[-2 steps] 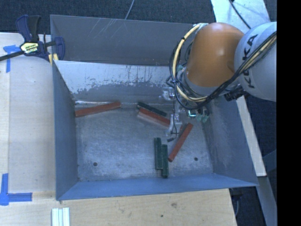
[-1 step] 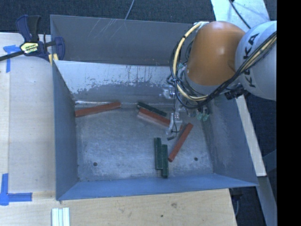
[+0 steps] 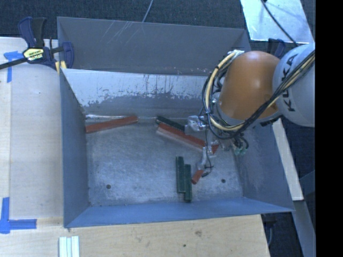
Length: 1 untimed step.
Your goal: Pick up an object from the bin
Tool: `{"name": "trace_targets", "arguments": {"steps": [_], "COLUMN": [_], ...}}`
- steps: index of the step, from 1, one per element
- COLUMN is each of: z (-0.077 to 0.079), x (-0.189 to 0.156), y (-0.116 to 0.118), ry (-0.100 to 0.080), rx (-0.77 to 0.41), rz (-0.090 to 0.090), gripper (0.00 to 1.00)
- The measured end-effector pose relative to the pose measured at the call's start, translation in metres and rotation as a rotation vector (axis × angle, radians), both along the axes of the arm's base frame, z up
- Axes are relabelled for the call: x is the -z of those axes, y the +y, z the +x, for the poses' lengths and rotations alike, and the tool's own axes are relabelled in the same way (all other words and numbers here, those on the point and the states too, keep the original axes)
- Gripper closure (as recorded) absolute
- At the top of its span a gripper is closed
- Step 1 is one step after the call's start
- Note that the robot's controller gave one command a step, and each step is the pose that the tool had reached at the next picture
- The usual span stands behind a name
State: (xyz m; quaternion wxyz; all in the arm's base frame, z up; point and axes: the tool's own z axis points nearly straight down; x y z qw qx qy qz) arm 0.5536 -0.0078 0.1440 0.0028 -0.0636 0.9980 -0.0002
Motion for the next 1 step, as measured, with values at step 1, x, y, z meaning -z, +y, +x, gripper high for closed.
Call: {"name": "trace_targets", "arguments": {"steps": [1], "z": [-0.0344], "x": [-0.0054], "y": [-0.0228], "ry": [0.009], "rx": [-0.05], "rz": [0.0], "gripper": [0.0]}}
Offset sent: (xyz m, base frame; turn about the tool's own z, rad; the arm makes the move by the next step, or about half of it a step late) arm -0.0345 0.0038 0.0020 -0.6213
